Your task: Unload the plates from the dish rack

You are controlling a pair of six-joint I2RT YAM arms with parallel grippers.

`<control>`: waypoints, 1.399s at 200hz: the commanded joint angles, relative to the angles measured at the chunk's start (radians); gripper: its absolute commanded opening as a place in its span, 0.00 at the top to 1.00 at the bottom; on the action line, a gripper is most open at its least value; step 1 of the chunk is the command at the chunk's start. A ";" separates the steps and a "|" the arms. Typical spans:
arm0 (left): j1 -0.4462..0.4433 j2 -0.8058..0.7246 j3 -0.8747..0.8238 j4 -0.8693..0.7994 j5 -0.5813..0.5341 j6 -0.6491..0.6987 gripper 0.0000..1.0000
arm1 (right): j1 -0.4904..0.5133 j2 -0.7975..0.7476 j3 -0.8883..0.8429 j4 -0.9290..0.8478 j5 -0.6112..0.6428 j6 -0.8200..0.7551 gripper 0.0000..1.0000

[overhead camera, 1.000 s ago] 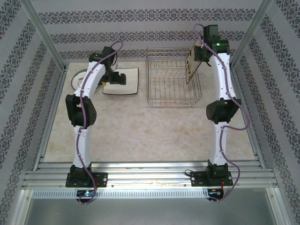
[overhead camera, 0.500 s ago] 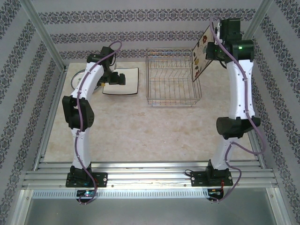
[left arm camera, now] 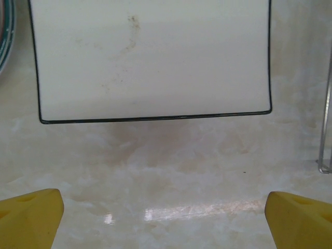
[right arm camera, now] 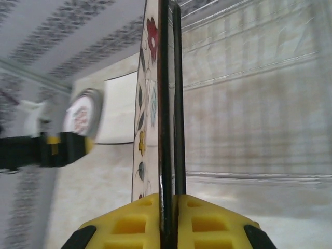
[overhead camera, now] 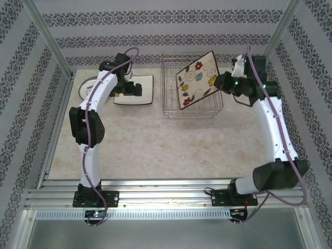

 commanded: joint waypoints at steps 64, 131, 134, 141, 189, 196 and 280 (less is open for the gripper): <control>-0.052 -0.089 -0.018 0.016 0.024 0.011 0.00 | -0.008 -0.174 -0.579 1.166 -0.359 0.534 1.00; -0.063 -0.184 -0.123 0.051 0.015 -0.003 0.00 | -0.009 -0.127 -0.671 1.262 -0.343 0.546 1.00; -0.063 -0.195 -0.133 0.059 0.016 -0.001 0.00 | -0.009 -0.127 -0.673 1.262 -0.343 0.545 1.00; -0.064 -0.226 -0.168 0.092 0.029 0.011 0.00 | -0.011 -0.127 -0.678 1.262 -0.343 0.544 1.00; -0.007 -0.459 -0.484 0.487 0.485 -0.036 0.00 | -0.015 -0.144 -0.683 1.258 -0.338 0.545 1.00; 0.004 -0.475 -0.520 0.550 0.568 -0.066 0.00 | -0.015 -0.145 -0.682 1.258 -0.336 0.545 1.00; 0.007 -0.435 -0.829 1.382 0.990 -0.645 0.00 | 0.017 -0.145 -0.626 1.254 -0.343 0.542 1.00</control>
